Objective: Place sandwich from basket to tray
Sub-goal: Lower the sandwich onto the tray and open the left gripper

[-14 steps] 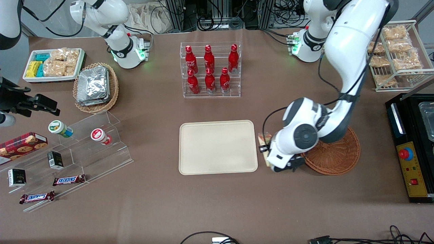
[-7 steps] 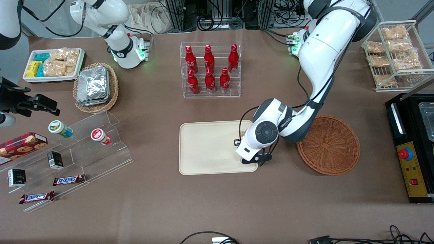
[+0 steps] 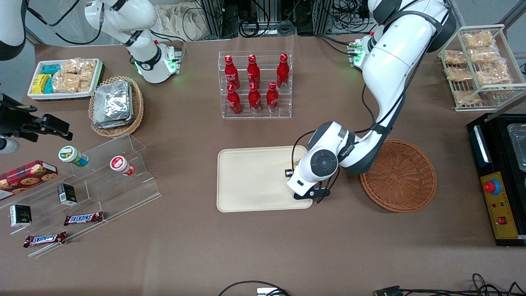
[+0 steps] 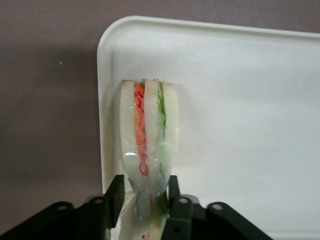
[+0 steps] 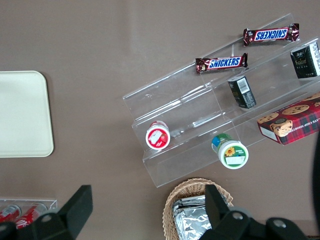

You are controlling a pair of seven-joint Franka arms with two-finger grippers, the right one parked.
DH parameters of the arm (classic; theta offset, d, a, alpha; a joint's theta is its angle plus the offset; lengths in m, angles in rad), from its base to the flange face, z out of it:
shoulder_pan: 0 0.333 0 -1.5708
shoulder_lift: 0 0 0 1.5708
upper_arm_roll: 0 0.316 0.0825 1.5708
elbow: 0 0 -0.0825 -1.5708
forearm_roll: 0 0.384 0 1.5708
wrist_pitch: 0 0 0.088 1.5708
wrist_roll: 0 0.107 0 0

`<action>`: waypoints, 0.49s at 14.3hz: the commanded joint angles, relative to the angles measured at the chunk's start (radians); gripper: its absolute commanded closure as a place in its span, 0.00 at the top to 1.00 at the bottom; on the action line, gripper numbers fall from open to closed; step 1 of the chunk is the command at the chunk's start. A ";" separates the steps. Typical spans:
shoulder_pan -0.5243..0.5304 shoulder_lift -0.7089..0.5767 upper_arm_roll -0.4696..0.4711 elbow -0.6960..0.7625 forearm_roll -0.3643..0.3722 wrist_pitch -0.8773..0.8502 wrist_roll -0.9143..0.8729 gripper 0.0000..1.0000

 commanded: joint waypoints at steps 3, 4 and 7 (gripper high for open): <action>-0.001 0.003 0.001 0.010 0.011 -0.007 0.001 1.00; -0.001 0.003 0.001 0.010 0.009 -0.007 0.001 1.00; 0.002 -0.009 0.001 0.008 0.017 -0.012 -0.005 1.00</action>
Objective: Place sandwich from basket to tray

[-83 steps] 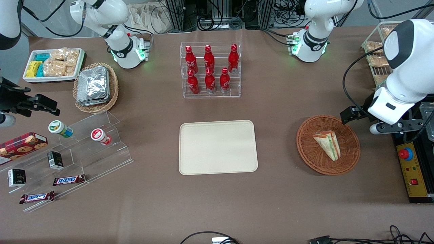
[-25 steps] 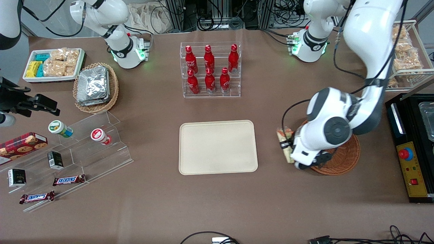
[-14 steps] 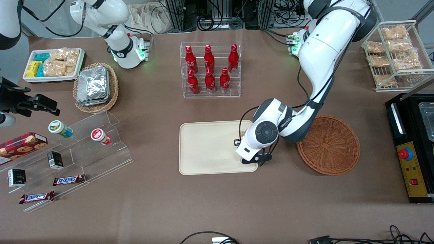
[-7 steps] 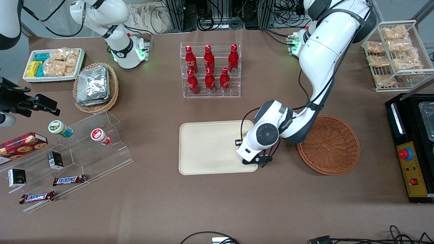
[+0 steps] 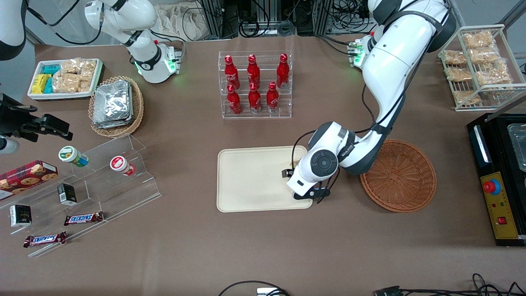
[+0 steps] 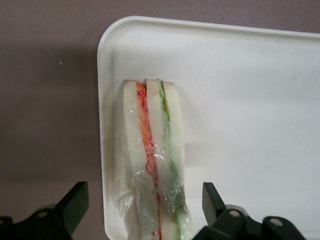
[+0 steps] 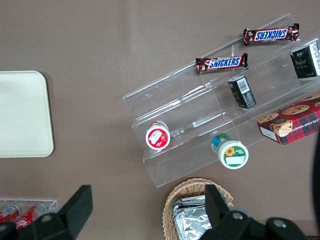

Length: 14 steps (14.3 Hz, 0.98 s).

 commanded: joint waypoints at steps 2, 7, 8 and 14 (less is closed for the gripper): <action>0.009 -0.075 0.002 -0.042 0.018 -0.021 -0.004 1.00; 0.078 -0.386 0.002 -0.409 0.017 0.120 0.012 1.00; 0.091 -0.427 0.002 -0.444 0.017 0.117 0.013 1.00; 0.213 -0.572 0.004 -0.430 -0.020 -0.042 0.113 1.00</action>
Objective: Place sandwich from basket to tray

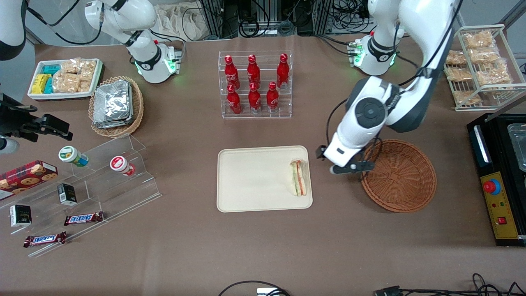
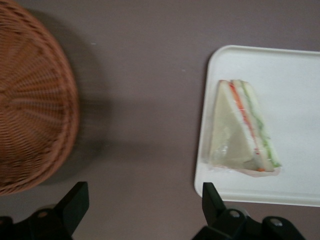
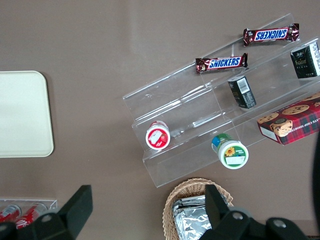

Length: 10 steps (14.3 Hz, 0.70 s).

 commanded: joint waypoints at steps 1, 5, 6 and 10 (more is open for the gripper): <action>0.078 -0.064 -0.002 0.039 -0.021 -0.090 0.032 1.00; 0.198 -0.044 -0.002 0.278 -0.021 -0.358 0.157 1.00; 0.222 -0.039 0.000 0.323 -0.021 -0.391 0.159 1.00; 0.294 -0.039 0.000 0.388 -0.021 -0.393 0.165 1.00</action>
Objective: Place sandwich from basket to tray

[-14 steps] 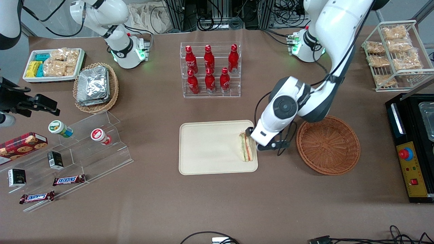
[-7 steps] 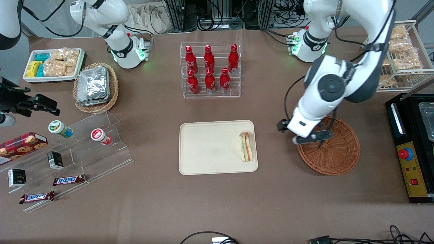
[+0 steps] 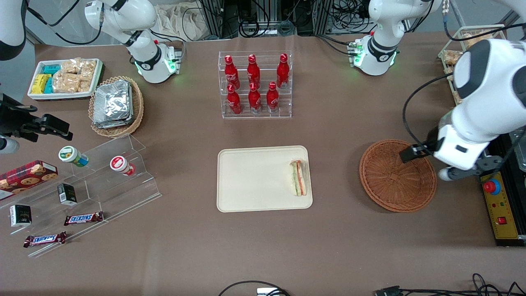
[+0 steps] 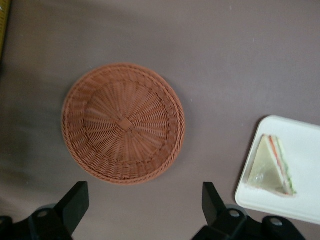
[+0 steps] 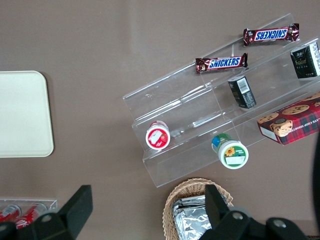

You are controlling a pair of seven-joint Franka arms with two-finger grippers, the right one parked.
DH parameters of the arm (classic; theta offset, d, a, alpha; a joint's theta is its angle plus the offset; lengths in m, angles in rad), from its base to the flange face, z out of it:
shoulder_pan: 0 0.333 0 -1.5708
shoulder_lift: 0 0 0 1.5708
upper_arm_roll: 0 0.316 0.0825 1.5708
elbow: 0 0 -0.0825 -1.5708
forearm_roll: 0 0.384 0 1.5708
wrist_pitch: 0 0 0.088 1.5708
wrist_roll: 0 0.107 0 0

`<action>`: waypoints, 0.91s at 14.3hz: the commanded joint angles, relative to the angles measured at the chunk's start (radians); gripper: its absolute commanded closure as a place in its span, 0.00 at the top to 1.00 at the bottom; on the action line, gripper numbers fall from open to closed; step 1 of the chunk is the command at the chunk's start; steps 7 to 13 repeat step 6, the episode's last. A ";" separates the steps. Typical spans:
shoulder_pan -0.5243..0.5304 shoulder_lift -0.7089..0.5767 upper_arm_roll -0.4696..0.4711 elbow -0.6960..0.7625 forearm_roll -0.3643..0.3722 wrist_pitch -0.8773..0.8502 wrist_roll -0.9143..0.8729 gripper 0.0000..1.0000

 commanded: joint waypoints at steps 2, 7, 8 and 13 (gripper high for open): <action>0.032 0.023 -0.008 0.048 -0.011 -0.035 0.015 1.00; 0.059 0.035 -0.010 0.049 -0.013 -0.044 0.021 1.00; 0.059 0.035 -0.010 0.049 -0.013 -0.044 0.021 1.00; 0.059 0.035 -0.010 0.049 -0.013 -0.044 0.021 1.00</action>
